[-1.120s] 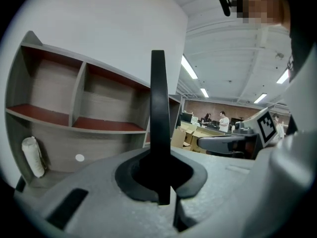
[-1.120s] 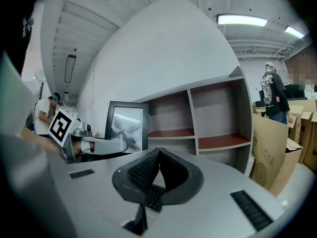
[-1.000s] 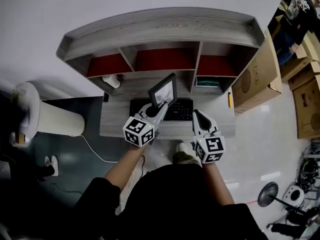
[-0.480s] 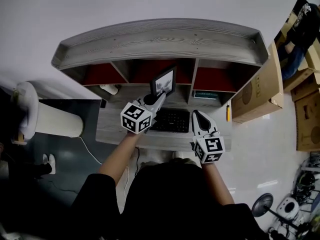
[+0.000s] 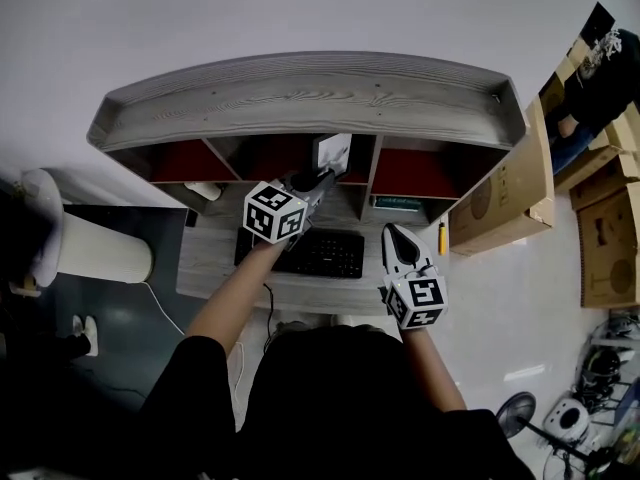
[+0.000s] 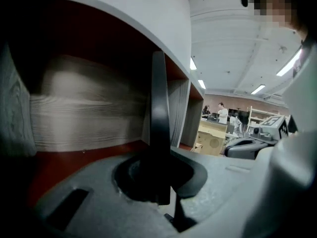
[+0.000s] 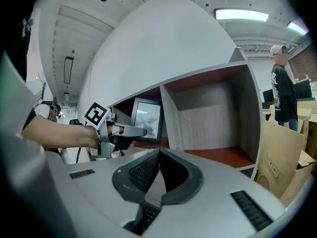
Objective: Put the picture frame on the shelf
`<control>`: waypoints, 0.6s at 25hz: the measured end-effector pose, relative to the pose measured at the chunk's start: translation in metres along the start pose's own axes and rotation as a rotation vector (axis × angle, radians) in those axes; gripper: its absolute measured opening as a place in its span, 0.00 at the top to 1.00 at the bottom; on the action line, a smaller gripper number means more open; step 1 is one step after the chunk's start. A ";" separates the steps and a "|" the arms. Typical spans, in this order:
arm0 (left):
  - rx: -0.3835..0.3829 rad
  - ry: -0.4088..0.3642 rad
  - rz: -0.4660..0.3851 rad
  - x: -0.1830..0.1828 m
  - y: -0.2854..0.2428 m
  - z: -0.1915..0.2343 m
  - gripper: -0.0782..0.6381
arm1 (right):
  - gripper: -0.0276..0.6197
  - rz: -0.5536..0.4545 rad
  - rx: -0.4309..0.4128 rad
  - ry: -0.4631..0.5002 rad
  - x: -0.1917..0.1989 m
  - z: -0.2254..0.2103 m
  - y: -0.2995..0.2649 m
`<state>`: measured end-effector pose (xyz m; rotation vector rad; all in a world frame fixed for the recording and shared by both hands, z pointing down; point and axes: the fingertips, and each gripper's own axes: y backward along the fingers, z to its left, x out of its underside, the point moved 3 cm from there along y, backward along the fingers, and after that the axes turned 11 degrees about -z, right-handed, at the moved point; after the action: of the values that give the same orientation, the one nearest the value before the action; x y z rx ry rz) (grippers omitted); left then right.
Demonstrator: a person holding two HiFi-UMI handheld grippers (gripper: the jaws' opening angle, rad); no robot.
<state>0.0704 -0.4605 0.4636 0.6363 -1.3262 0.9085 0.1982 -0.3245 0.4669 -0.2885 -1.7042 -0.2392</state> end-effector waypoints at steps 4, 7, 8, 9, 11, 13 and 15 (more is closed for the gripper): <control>0.026 0.048 0.015 0.003 -0.019 0.009 0.86 | 0.94 0.016 -0.001 0.010 0.001 -0.007 -0.002; 0.012 0.078 0.016 0.006 -0.027 0.016 0.86 | 0.94 0.027 -0.011 0.017 0.001 -0.008 -0.007; 0.005 0.086 0.024 0.008 -0.029 0.019 0.86 | 0.94 0.032 -0.016 0.020 0.001 -0.008 -0.010; -0.002 0.097 0.033 0.008 -0.032 0.023 0.85 | 0.94 0.037 -0.022 0.025 0.002 -0.009 -0.012; -0.003 0.120 0.059 0.005 -0.037 0.030 0.86 | 0.94 0.043 -0.036 0.034 0.002 -0.009 -0.019; -0.001 0.113 0.103 0.004 -0.043 0.036 0.85 | 0.94 0.045 -0.047 0.037 0.000 -0.009 -0.026; 0.001 0.108 0.133 0.003 -0.049 0.042 0.84 | 0.94 0.048 -0.058 0.041 0.000 -0.007 -0.031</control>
<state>0.0895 -0.5201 0.4785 0.4971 -1.2823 1.0372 0.1953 -0.3558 0.4682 -0.3653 -1.6498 -0.2578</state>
